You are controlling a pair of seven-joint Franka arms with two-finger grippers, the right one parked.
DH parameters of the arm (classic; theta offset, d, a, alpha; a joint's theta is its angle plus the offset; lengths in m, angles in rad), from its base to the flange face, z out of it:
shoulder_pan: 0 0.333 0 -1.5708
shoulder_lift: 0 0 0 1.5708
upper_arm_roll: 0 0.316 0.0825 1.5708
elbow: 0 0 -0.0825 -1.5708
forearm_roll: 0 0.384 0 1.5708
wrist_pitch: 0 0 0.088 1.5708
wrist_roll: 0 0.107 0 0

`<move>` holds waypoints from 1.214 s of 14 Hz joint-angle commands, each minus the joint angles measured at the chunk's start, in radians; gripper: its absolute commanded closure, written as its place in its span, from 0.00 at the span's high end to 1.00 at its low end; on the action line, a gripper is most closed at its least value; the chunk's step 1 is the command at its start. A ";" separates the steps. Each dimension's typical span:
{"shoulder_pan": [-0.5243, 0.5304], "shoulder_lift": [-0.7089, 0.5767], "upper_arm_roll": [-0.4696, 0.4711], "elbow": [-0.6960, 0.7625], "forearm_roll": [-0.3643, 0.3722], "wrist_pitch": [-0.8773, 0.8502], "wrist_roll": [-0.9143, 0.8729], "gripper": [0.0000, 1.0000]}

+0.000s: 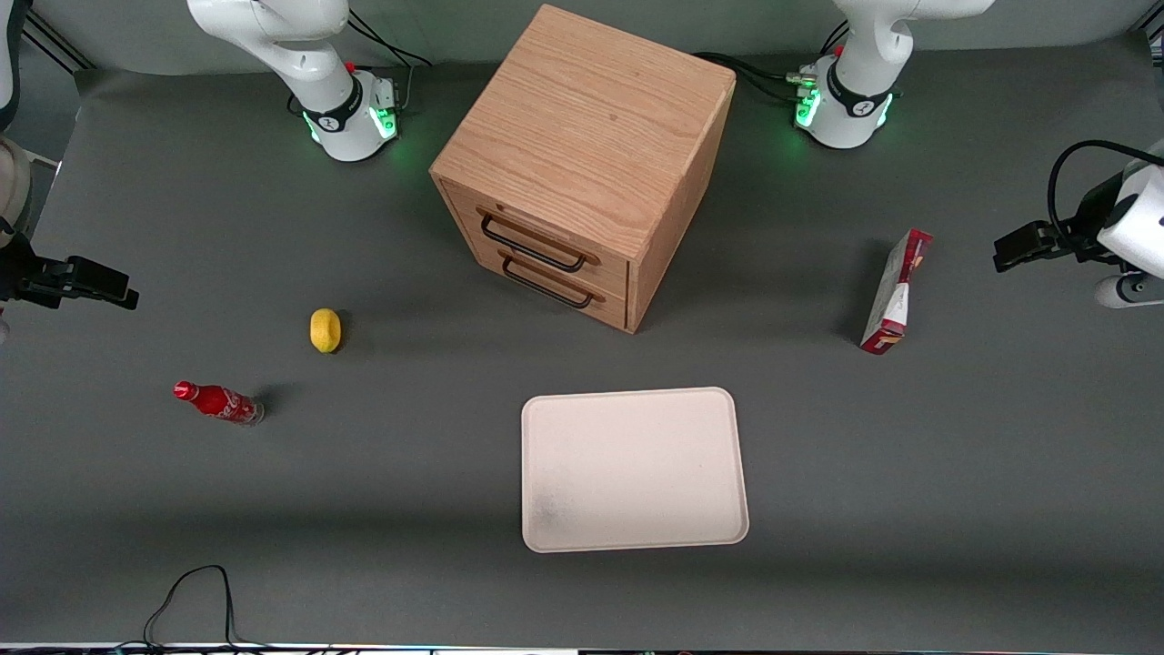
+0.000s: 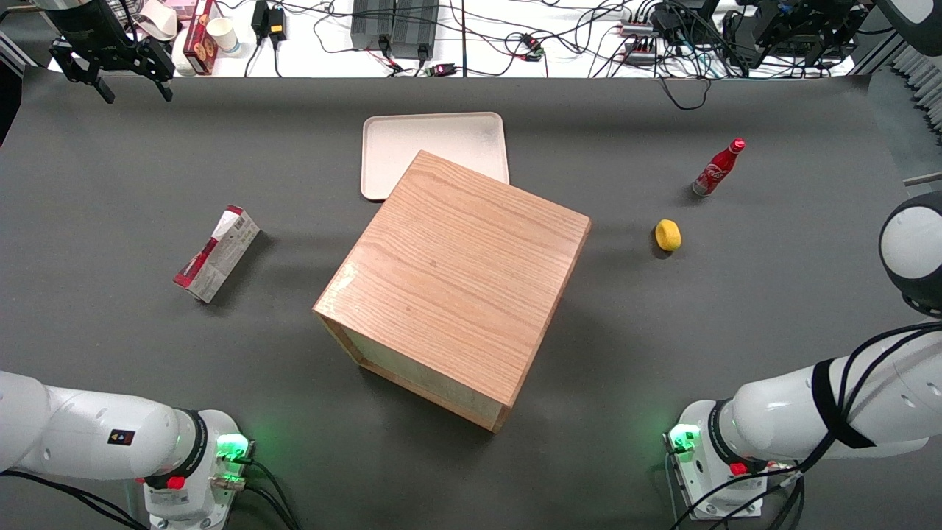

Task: Place red cookie box on tray
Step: 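Move the open left gripper down over the upright red cookie box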

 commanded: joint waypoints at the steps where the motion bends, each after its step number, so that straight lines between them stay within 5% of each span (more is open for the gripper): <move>1: -0.014 0.011 0.013 0.035 -0.009 -0.049 0.011 1.00; 9: 0.065 -0.053 0.022 0.034 0.008 -0.155 0.528 1.00; 14: 0.063 -0.079 0.020 0.005 -0.003 -0.166 0.527 0.99; 17: 0.056 -0.133 0.017 -0.131 -0.003 -0.088 0.488 0.99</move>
